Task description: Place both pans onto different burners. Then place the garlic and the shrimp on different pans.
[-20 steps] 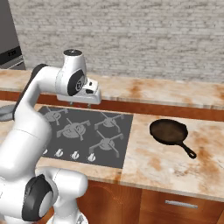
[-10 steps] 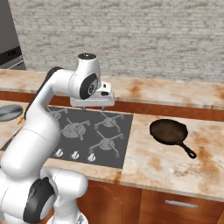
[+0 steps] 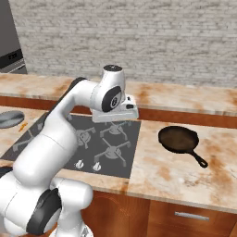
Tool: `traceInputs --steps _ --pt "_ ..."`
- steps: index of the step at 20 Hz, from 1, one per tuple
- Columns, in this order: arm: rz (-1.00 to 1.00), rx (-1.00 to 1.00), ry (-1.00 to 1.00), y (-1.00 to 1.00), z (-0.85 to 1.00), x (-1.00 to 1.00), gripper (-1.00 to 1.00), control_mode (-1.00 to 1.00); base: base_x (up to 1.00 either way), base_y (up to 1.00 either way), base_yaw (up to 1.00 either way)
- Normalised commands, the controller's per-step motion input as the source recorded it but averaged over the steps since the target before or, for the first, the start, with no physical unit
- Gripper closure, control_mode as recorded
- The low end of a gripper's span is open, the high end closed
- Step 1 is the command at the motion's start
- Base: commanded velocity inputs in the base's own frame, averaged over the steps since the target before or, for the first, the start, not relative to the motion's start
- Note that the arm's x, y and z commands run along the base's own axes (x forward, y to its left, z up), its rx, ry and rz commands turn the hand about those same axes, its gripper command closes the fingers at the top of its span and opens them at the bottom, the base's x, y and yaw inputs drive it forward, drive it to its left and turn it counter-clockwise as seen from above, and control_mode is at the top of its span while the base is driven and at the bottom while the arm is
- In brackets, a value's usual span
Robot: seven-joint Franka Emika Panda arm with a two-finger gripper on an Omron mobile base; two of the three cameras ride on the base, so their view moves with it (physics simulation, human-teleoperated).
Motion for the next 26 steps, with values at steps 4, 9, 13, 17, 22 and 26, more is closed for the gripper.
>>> traceInputs --steps 4,9,13,17,22,26 --pt "0.02 0.0 0.08 -0.62 -0.19 0.0 -1.0 -1.0 0.0 0.0 0.0" --pt "0.04 0.0 0.05 -0.63 -0.25 0.0 -1.0 -1.0 0.0 0.0 0.0" --pt "0.04 0.0 0.05 -0.62 -0.28 0.02 -1.0 -1.0 0.0 0.0 0.0" --pt "0.05 0.0 0.04 -0.67 -0.25 0.0 -1.0 -1.0 0.0 0.0 0.0" --pt "0.05 0.0 0.04 -0.63 -0.24 0.01 -1.0 -1.0 0.0 0.0 0.0" --pt "0.02 0.0 0.01 -0.62 -0.24 0.02 -1.0 -1.0 0.0 0.0 0.0"
